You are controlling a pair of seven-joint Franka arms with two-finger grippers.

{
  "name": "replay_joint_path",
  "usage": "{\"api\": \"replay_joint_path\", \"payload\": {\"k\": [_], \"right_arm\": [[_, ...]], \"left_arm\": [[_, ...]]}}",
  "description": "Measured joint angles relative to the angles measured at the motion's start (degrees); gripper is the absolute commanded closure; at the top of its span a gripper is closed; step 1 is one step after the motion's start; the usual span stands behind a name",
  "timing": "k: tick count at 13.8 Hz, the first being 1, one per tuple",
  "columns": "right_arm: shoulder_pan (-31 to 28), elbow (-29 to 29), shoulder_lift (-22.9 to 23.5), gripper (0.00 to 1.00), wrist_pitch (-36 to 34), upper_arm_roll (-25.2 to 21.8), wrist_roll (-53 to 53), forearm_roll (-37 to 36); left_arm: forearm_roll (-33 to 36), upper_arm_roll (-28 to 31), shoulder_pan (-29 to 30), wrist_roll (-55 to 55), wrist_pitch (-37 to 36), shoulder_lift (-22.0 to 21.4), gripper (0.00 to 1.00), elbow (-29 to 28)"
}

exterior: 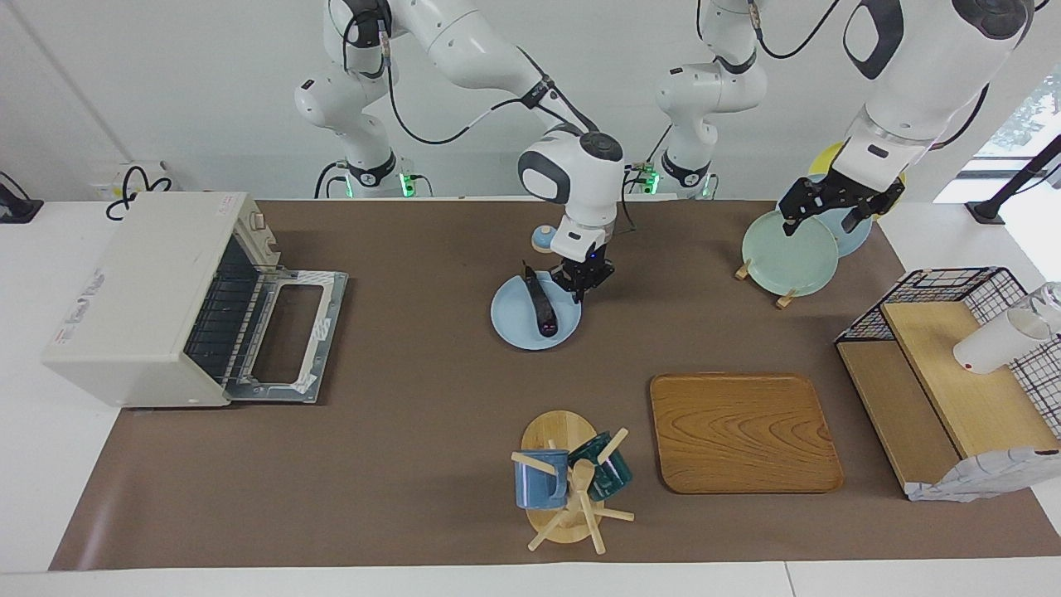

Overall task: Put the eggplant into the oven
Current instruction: 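Carry the eggplant with the right gripper to the open oven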

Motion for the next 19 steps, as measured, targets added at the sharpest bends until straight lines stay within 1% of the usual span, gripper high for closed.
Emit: {"api": "replay_joint_path", "payload": {"k": [1, 3, 4, 6, 8, 13, 16, 19], "right_arm": [[-0.3, 1.9, -0.1, 1.0, -3.3, -0.2, -1.2, -1.2], [-2.2, 3.7, -1.5, 1.0, -7.5, -1.1, -4.5, -1.6], [-4.6, 4.0, -2.8, 1.0, -8.8, -1.3, -5.8, -1.7], [-11.3, 3.9, -6.2, 1.0, -11.0, -1.5, -9.1, -1.7], [-17.3, 2.8, -8.7, 1.0, -12.8, -1.5, -12.1, -1.7], [-26.9, -2.2, -11.9, 1.0, -16.5, -1.5, -13.1, -1.7], [-34.1, -4.1, -13.3, 1.0, -18.4, -1.5, -20.0, -1.7], [-40.4, -6.6, -14.2, 1.0, -18.8, -1.5, -26.3, -1.7]], "left_arm": [[0.0, 0.0, 0.0, 0.0, 0.0, 0.0, 0.0, 0.0], [0.0, 0.0, 0.0, 0.0, 0.0, 0.0, 0.0, 0.0], [0.0, 0.0, 0.0, 0.0, 0.0, 0.0, 0.0, 0.0], [0.0, 0.0, 0.0, 0.0, 0.0, 0.0, 0.0, 0.0], [0.0, 0.0, 0.0, 0.0, 0.0, 0.0, 0.0, 0.0], [0.0, 0.0, 0.0, 0.0, 0.0, 0.0, 0.0, 0.0], [0.0, 0.0, 0.0, 0.0, 0.0, 0.0, 0.0, 0.0], [0.0, 0.0, 0.0, 0.0, 0.0, 0.0, 0.0, 0.0]]}}
